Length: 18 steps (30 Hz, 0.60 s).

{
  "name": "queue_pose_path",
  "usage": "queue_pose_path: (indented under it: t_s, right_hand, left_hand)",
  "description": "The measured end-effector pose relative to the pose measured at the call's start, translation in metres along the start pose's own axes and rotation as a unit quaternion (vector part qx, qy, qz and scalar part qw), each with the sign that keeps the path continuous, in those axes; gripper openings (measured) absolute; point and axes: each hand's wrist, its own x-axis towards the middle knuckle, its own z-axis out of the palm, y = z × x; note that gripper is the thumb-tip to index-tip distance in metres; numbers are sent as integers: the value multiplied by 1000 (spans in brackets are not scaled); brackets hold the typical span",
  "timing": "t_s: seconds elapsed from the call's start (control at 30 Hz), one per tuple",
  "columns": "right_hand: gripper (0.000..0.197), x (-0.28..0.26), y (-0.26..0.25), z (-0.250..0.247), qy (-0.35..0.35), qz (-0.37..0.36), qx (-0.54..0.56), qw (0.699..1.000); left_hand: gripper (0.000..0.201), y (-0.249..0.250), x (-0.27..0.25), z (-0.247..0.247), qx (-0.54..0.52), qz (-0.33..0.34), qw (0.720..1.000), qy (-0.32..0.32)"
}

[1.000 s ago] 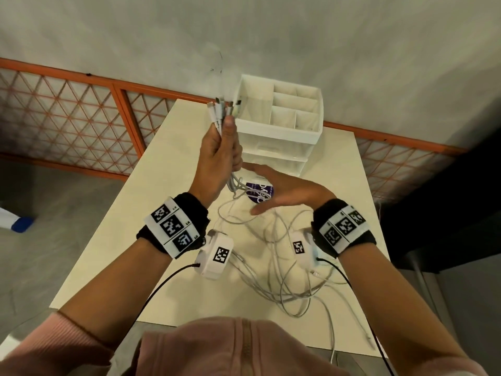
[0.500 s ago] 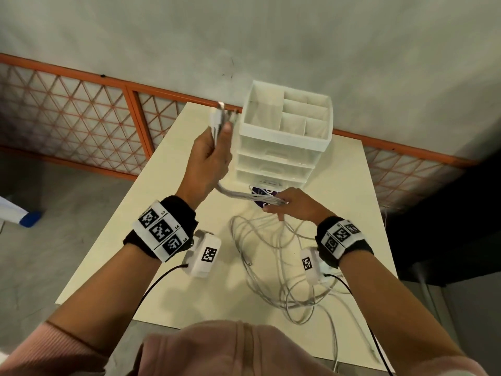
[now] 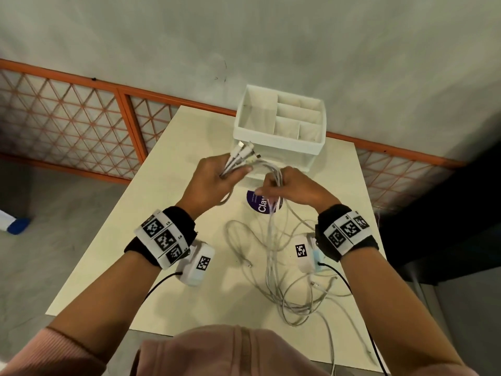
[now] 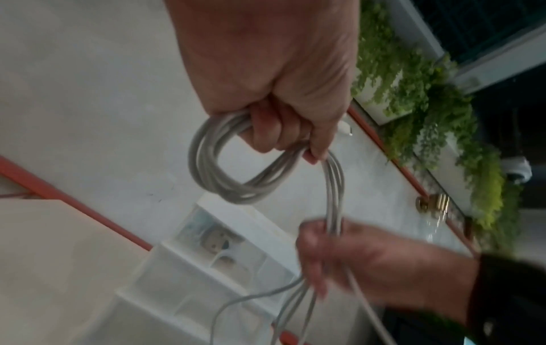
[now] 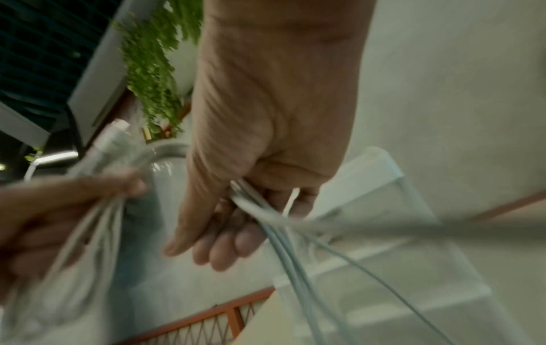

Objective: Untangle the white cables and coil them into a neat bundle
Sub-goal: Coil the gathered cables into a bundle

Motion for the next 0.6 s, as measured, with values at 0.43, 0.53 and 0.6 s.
queue_pose_path:
  t_s: [0.43,0.53,0.6]
  right_hand:
    - [31,-16,50,-17,79,106,97,986]
    - [35,-10,26,-31,96,114,2,989]
    - [36,-10,5,-38,25,121,-77,989]
  left_hand:
    - [29,-47,17,-32,59,-154,961,222]
    - [46,-40,9,-22,41,-147,964,217]
    - [59,-23,8,-14,18,-73,981,178]
